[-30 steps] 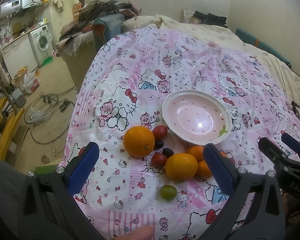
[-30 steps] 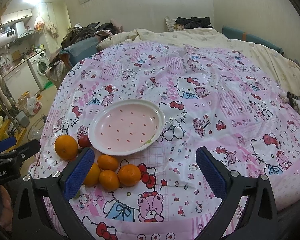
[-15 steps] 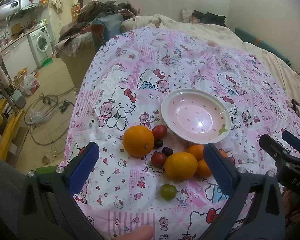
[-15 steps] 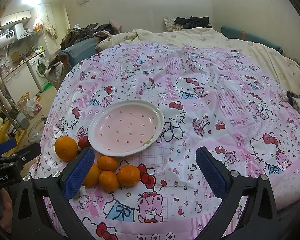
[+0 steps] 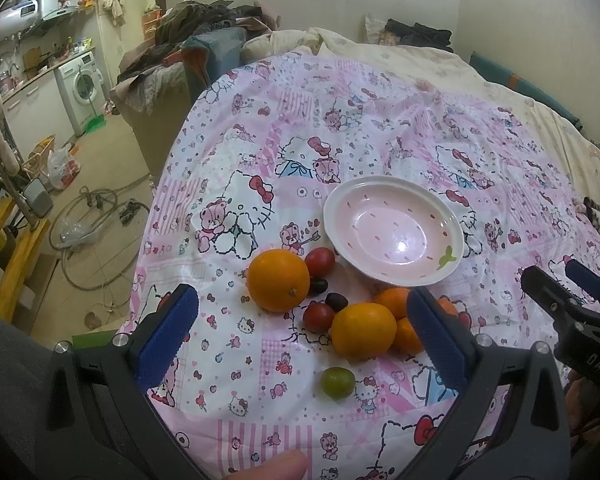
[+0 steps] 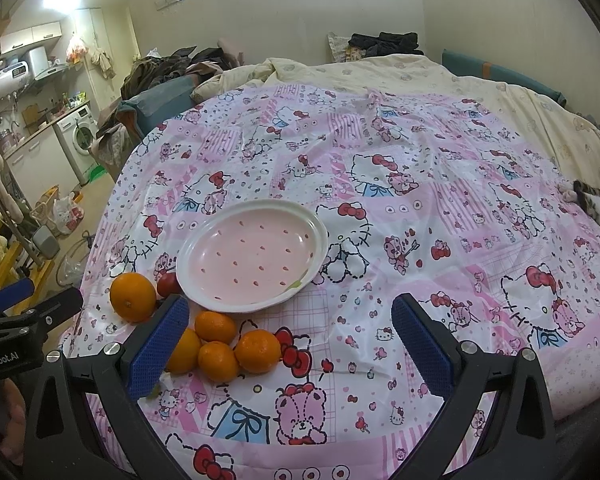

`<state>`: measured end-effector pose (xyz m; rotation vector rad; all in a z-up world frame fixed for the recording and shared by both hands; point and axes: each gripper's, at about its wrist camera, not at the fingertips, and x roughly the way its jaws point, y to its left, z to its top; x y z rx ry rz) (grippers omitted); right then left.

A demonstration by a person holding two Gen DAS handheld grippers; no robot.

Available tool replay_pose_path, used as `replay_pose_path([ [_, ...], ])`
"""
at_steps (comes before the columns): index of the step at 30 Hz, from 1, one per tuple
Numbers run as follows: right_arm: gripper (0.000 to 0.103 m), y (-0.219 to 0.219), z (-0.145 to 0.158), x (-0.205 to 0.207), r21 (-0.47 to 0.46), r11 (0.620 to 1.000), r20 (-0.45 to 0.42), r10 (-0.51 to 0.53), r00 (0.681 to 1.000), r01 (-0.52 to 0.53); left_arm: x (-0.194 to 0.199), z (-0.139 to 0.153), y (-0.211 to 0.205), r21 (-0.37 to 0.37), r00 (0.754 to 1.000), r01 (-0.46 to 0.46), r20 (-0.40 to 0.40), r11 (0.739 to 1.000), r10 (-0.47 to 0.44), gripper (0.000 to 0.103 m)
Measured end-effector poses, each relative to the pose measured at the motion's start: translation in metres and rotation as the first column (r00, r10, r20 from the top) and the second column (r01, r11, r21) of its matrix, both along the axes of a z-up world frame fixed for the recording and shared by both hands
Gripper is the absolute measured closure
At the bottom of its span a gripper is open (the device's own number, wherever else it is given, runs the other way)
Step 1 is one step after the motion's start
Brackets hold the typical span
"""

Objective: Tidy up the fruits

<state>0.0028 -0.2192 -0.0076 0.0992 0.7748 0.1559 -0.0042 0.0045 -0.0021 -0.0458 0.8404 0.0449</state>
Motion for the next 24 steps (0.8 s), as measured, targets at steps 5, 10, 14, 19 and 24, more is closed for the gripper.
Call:
replay_pose_path([
  [5,0.0,0.0,0.0,0.001,0.013,1.0,-0.01,-0.003,1.0,0.004,-0.002,-0.001,0.0,0.007,1.0,0.019,-0.016,1.0,-0.019,0.0],
  [10,0.0,-0.006,-0.001,0.006,0.044,0.999,-0.054,-0.007,0.998,0.01,0.007,-0.002,-0.005,0.046,0.997,0.034,-0.073,0.998,-0.03,0.0],
  [14,0.0,-0.017,-0.001,0.018,0.13,0.991,-0.112,0.022,0.993,-0.008,0.019,0.0,-0.005,0.04,0.991,0.05,-0.127,0.998,-0.044,0.0],
  [19,0.0,-0.028,0.001,0.038,0.184,0.983,-0.167,0.045,0.985,-0.014,0.038,0.006,-0.004,0.023,0.985,0.059,-0.161,0.998,-0.054,0.0],
  [24,0.0,-0.034,-0.004,0.059,0.195,0.981,-0.211,0.05,0.976,-0.008,0.061,0.011,-0.001,0.024,0.983,0.052,-0.179,0.998,-0.047,0.0],
])
